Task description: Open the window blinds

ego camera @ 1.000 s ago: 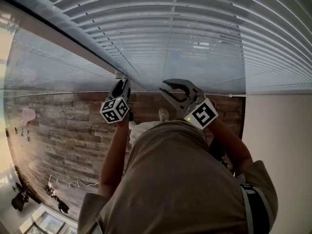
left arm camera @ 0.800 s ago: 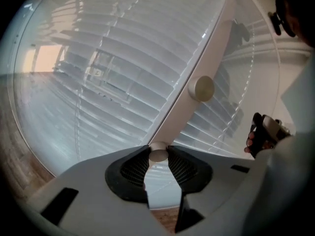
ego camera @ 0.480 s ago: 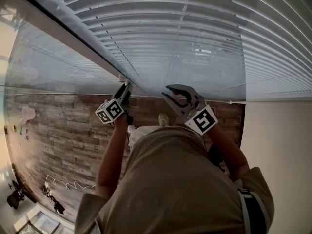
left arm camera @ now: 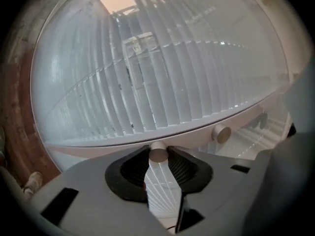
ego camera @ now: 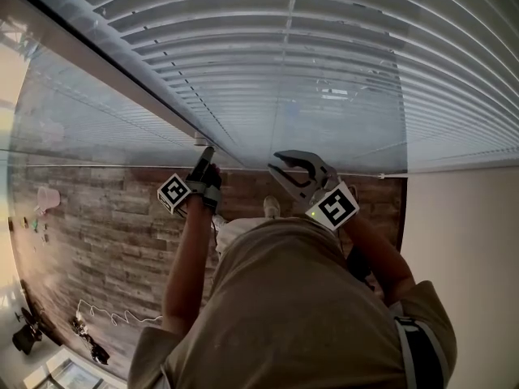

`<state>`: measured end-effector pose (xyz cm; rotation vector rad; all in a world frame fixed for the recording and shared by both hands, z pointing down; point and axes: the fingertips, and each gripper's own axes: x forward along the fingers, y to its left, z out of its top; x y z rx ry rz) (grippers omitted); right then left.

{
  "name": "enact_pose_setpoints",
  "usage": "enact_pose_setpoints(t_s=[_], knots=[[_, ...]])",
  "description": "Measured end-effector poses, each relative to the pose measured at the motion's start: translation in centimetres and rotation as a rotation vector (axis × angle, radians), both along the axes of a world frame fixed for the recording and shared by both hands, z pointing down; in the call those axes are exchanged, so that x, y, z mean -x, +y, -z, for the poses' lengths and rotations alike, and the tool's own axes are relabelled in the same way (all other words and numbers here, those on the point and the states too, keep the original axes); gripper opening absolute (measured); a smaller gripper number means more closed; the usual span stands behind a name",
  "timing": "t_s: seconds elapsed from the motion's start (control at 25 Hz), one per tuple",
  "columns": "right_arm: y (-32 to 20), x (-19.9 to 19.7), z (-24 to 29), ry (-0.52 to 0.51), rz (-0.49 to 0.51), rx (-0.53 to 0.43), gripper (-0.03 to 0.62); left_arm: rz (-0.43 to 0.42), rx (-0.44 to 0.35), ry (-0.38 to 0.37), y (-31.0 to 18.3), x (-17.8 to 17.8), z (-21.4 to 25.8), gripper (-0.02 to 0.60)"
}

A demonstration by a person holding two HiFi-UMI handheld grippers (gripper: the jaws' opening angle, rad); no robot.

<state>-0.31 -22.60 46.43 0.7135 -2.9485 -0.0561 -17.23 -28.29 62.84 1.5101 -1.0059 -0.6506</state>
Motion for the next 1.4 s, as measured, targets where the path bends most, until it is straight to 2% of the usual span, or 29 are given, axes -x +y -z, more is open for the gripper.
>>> enact_pose_setpoints(t_s=[0.12,0.48,0.72,0.8,0.88,0.92,1.0,1.08,1.16,1.24,1.4], knots=[[0.1,-0.1,-0.4,0.002,-0.001,0.002,0.087,0.036,0.032,0.104,0.2,0.4,-0.8,0.133],[0.8,-1.0,0.5,0.003,-0.005,0.004,0.087,0.102,0.039,0.384,0.7,-0.1,0.3,0.133],[1.9,-1.0,-1.1,0.003,0.011,-0.001,0.087,0.142,0.049,0.641,1.4,-0.4,-2.0,0.133],[1.9,-0.9,-0.9,0.002,0.012,0.003,0.087,0.145,0.049,0.676,1.4,-0.4,-1.9,0.133],[1.7,-0.6,-0.6,0.004,0.013,0.008,0.087,0.145,0.043,0.655,1.1,-0.2,-1.4,0.133],[1.5,-0.3,-0.5,0.007,0.015,0.008,0.087,0.143,0.035,0.616,0.8,0.0,-1.1,0.133],[1.3,0.1,-0.6,0.009,0.019,0.007,0.087,0.144,0.004,0.486,0.4,0.5,-0.6,0.133],[1.8,0.1,-1.1,0.008,0.021,0.007,0.087,0.136,-0.032,0.32,0.8,0.5,-0.3,0.136],[2.8,-0.4,-1.8,0.006,0.023,0.007,0.087,0.096,-0.05,0.121,1.8,-0.2,-0.8,0.157],[3.0,-0.6,-2.0,0.005,0.021,0.016,0.087,0.031,-0.057,-0.159,2.4,-0.7,-1.4,0.183],[2.0,0.2,-0.1,0.002,0.022,0.034,0.087,-0.092,-0.116,-0.839,1.8,-0.1,0.4,0.184]])
